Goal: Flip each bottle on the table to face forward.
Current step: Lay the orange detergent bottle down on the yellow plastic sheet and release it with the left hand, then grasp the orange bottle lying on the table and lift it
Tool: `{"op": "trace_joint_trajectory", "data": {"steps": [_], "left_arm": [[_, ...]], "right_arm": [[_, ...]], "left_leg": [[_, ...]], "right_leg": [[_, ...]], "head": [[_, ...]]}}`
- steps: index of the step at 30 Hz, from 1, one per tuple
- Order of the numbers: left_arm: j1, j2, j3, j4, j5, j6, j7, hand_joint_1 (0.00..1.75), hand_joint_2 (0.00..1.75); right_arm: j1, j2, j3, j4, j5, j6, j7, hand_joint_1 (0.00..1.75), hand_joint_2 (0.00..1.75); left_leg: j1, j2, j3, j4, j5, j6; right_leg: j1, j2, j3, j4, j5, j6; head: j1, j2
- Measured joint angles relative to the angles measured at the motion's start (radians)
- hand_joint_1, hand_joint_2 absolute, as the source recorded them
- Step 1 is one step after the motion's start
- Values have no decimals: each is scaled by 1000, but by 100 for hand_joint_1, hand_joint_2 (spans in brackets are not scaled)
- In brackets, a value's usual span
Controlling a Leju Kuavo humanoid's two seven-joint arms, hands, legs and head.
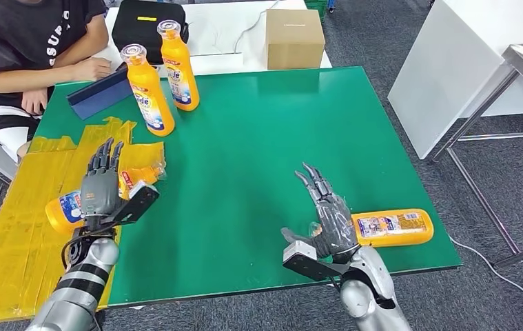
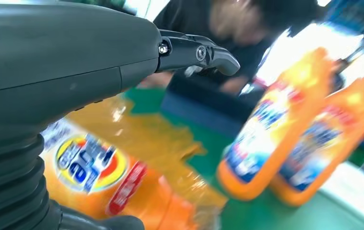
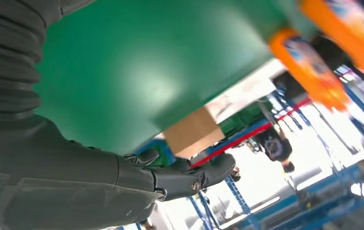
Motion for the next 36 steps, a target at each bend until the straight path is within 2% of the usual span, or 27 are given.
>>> {"op": "trace_joint_trajectory", "data": {"steps": [3, 5, 7, 8, 12, 14, 16, 21, 25, 28, 31, 36], "left_arm": [[72, -48, 15, -133, -133, 16, -89, 0, 175], [112, -95, 54, -232, -270, 19, -204, 0, 175], [156, -146, 93, -336, -305, 20, -303, 0, 175], [186, -168, 103, -387, -274, 20, -327, 0, 175], [299, -214, 82, -539, -82, 21, -344, 0, 175], [335, -222, 63, -584, -47, 21, -345, 0, 175], [354, -229, 50, -612, -41, 20, -345, 0, 175], [375, -234, 33, -652, -35, 20, -345, 0, 175], [402, -235, 12, -705, -30, 20, -345, 0, 175], [438, -234, -24, -742, 25, 20, -345, 0, 175], [452, -233, -53, -747, 65, 19, -345, 0, 175], [457, -225, -82, -747, 130, 19, -344, 0, 175]], "right_arm": [[1, -67, 2, -12, 44, 21, 36, 0, 175], [1, -113, -3, -19, 47, 50, 56, 0, 175], [6, -174, -18, -22, 42, 91, 80, 0, 175], [17, -214, -31, -24, 39, 110, 91, 0, 175], [113, -393, -137, -53, 45, 147, 120, 0, 175], [151, -455, -185, -70, 46, 147, 121, 0, 175], [177, -493, -212, -83, 50, 149, 124, 0, 175], [215, -538, -242, -111, 69, 156, 139, 0, 175], [250, -584, -273, -120, 135, 194, 224, 0, 175], [293, -618, -362, -117, 144, 197, 192, 0, 175], [318, -608, -429, -116, 175, 183, 163, 0, 175], [349, -566, -481, -116, 218, 164, 159, 0, 175]], "left_leg": [[-1, -1, -1, 0, 0, 1], [-2, -1, -2, 0, 0, 1], [-4, 0, -1, 0, -2, 4], [-6, 1, 0, 1, -3, 6], [-8, -6, 0, 1, -4, 11], [-8, -7, 0, 1, -5, 11], [-8, -5, 0, 1, -6, 11], [-8, -4, 1, 1, -6, 11], [-8, -5, 1, 1, -6, 12], [-9, -6, 0, 1, -7, 13], [-9, -4, 1, 1, -8, 14], [-9, -4, 1, 1, -8, 14]], "right_leg": [[-1, 0, 0, -1, 0, 0], [-1, 0, -1, -2, 0, 1], [-3, 0, 0, -2, 1, 1], [-4, 0, 0, -2, 0, 3], [-7, -5, 3, -3, -5, 11], [-7, -6, 4, -2, -5, 12], [-7, -6, 4, -2, -5, 12], [-7, -5, 3, -2, -5, 12], [-7, -6, 4, -2, -6, 12], [-8, -6, 4, -3, -6, 12], [-8, -6, 4, -3, -6, 12], [-7, -6, 4, -3, -6, 12]], "head": [[0, 0], [0, 0], [0, 0], [-1, 0], [0, 0], [-1, 0], [-1, 0], [-1, 0], [-1, 0], [0, 0], [-1, 0], [-1, 0]]}}
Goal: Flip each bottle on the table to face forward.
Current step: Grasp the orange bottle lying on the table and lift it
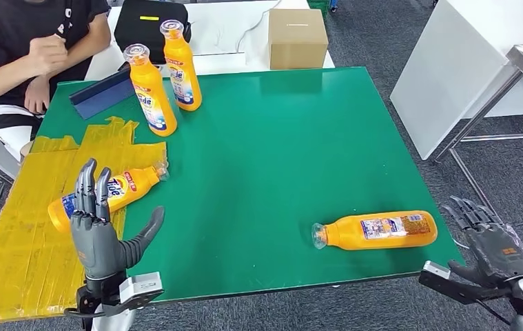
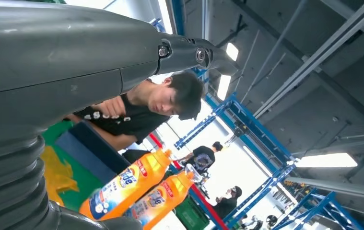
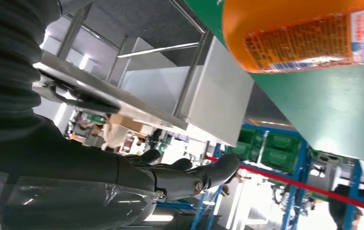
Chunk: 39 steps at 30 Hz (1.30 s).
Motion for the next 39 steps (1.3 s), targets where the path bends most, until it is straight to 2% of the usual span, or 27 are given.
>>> {"op": "trace_joint_trajectory", "data": {"steps": [4, 8, 20, 22, 24, 28, 30, 33, 39], "left_arm": [[-5, 27, -41, 8, 119, -3, 16, 0, 175], [-22, 65, -94, 21, 229, -19, 40, 0, 175], [-32, 110, -142, 34, 261, -38, 50, 0, 175], [-37, 117, -145, 37, 331, -107, 82, 0, 175], [-48, 127, -145, 46, 437, -222, 149, 0, 175], [-95, 184, -120, 117, 671, -573, 329, 0, 175], [-114, 219, -92, 169, 754, -708, 357, 0, 175], [-135, 254, -43, 232, 800, -782, 361, 0, 175], [-147, 272, 9, 283, 799, -799, 369, 0, 175]], "right_arm": [[5, 28, -7, 21, 32, 39, 10, 0, 175], [-22, 51, 22, 92, 72, 38, 20, 0, 175], [-61, 75, 69, 170, 79, 33, 24, 0, 175], [-68, 79, 75, 178, 86, 29, 28, 0, 175], [-81, 86, 86, 193, 98, 14, 35, 0, 175], [-144, 103, 133, 270, 108, -41, 30, 0, 175], [-191, 109, 163, 320, 105, -61, 18, 0, 175], [-254, 117, 208, 389, 103, -89, 7, 0, 175], [-327, 147, 267, 446, 156, -207, 18, 0, 175]], "left_leg": [[1, 1, 1, 0, 0, 0], [1, 1, 1, 0, 0, 0], [0, 1, 1, 0, 0, 0], [0, 1, 1, 0, 0, 0], [1, 1, 1, 0, 0, 0], [1, 5, 3, -1, 1, -1], [1, 9, 5, -1, 1, -1], [2, 12, 7, -1, 0, -2], [2, 11, 6, -1, 1, -2]], "right_leg": [[0, 1, 0, 0, 0, 0], [0, 1, 1, 0, 0, 0], [0, 1, 1, 0, 0, 0], [0, 1, 1, 0, 0, 0], [0, 1, 1, 0, 0, 0], [1, 4, 2, 1, 1, -1], [1, 8, 2, 1, 2, -2], [2, 13, 2, 1, 3, -4], [2, 12, 4, 1, 3, -4]], "head": [[0, 0], [0, 0], [0, 0], [0, 0], [0, 0], [0, 0], [0, 0], [0, 0], [0, 0]]}}
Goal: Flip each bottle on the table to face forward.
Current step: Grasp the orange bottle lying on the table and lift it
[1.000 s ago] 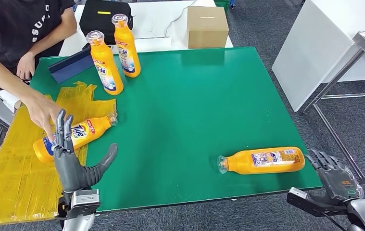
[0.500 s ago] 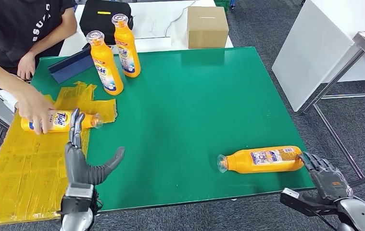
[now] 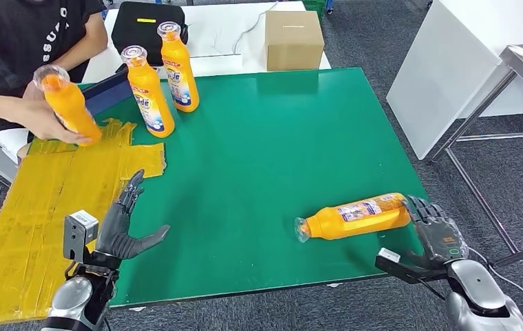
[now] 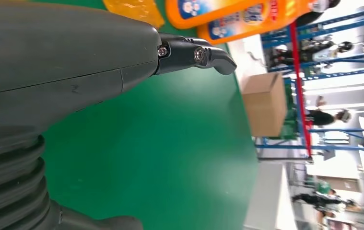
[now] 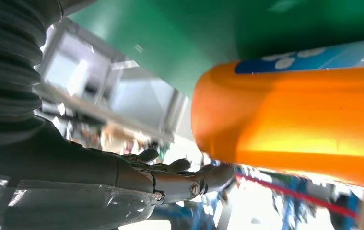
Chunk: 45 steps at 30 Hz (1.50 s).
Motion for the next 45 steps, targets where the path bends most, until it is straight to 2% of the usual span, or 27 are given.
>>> {"op": "trace_joint_trajectory", "data": {"steps": [9, 16, 24, 29, 33, 36, 42, 44, 45], "left_arm": [[1, -6, 32, 32, -17, 3, 6, 0, 175], [10, -14, 56, 41, -21, 5, 8, 0, 175], [16, -22, 69, 42, -22, 7, 9, 0, 175], [16, -25, 70, 42, -22, 5, 9, 0, 175], [16, -28, 70, 44, -22, 4, 9, 0, 175], [15, -30, 70, 48, -18, 2, 9, 0, 175], [-6, -31, 64, 65, 2, -7, 6, 0, 175], [-17, -33, 58, 74, 8, -9, 5, 0, 175], [-23, -34, 55, 78, 10, -9, 4, 0, 175]], "right_arm": [[-18, 35, 71, -81, 84, -29, 45, 0, 175], [-14, 35, 122, -205, 108, 0, 58, 0, 175], [-36, 30, 175, -223, 79, 61, 52, 0, 175], [-87, 13, 225, -174, -4, 185, 34, 0, 175], [-117, 2, 251, -133, -23, 208, 27, 0, 175], [-147, -1, 270, -90, -54, 258, 21, 0, 175], [-289, 20, 328, 103, -105, 298, -33, 0, 175], [-353, 41, 355, 186, -100, 311, -33, 7, 175], [-382, 51, 369, 224, -95, 317, -31, 43, 175]], "left_leg": [[0, -3, -2, 0, 0, 0], [0, -4, -2, 0, 0, 0], [0, -4, -2, 0, 0, 0], [0, -4, -2, 0, 1, 0], [0, -5, -2, 0, 1, 0], [0, -5, -2, 0, 1, 0], [0, -2, 0, 0, 0, 0], [0, 0, 3, 0, 0, 0], [0, 1, 4, 0, 0, -1]], "right_leg": [[0, -2, -1, 0, 0, 0], [0, -3, -1, 0, -1, 0], [0, -3, -1, 0, 0, 0], [0, -4, -1, 0, 0, 0], [0, -4, -1, 0, 0, 0], [0, -4, -1, 0, 0, 0], [0, -3, 0, 0, 0, 0], [1, 0, 1, 0, 1, -1], [1, 1, 2, 0, 1, -1]], "head": [[0, 0], [0, 0], [0, 0], [0, 0], [0, 0], [0, 0], [0, 0], [0, 0], [0, 0]]}}
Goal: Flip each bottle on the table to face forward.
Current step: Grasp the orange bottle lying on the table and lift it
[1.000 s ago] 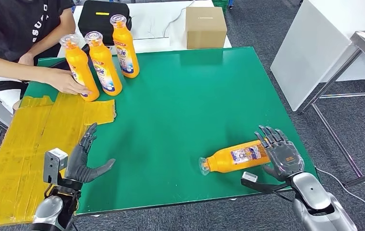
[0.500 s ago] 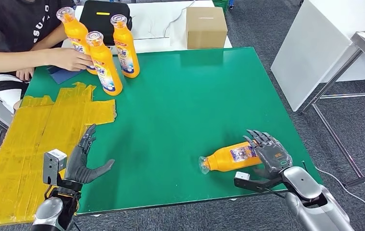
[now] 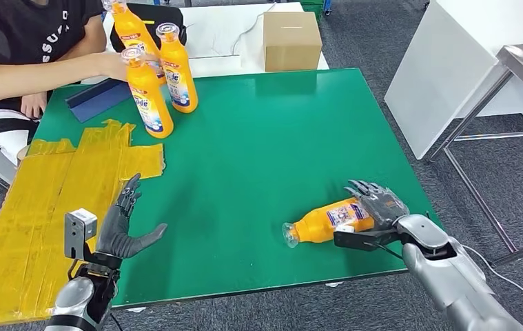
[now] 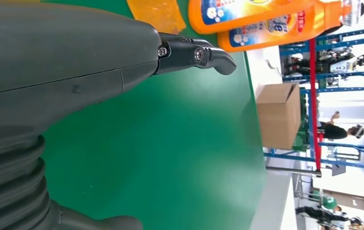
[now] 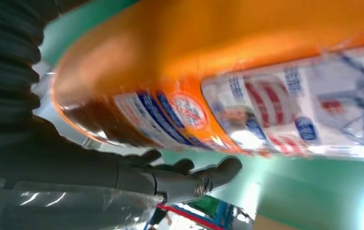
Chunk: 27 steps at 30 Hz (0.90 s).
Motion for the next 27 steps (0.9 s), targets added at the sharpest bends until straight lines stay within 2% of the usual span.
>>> {"op": "trace_joint_trajectory", "data": {"steps": [3, 4, 7, 12, 22, 27], "left_arm": [[-12, -3, -8, 12, 2, 0, -1, 0, 175], [-15, -4, -10, 15, 2, 0, -2, 0, 175], [-22, -6, -18, 24, 3, 0, -2, 0, 175], [-27, -5, -31, 36, 6, 6, -3, 0, 175], [-30, -5, -42, 47, 7, 9, -3, 0, 175], [-31, -5, -48, 47, 9, 9, -5, 0, 175]], "right_arm": [[-64, 25, 37, 93, 10, 6, 7, 165, 175], [-78, 33, 46, 119, 12, 7, 9, 173, 175], [-108, 53, 68, 180, 8, -9, 9, 175, 175], [-115, 82, 80, 232, -30, -128, -22, 175, 175], [-122, 104, 80, 260, -43, -147, -30, 175, 175], [-106, 106, 75, 256, -80, -195, -59, 175, 175]], "left_leg": [[0, 1, 5, 0, 0, 0], [0, 1, 6, 0, 0, 0], [1, 0, 8, 0, 1, -1], [1, -1, 7, 0, 2, -1], [1, 0, 7, 0, 2, -2], [1, 0, 6, 0, 2, -2]], "right_leg": [[0, 1, 3, -1, 0, 0], [1, 1, 4, -1, 0, -1], [1, 1, 4, -1, 0, -1], [1, 1, 8, -1, 2, 0], [1, 1, 6, -1, 2, -1], [1, 1, 6, -1, 2, -1]], "head": [[0, 0], [0, 0], [0, 0], [0, 0], [0, 0], [0, 0]]}}
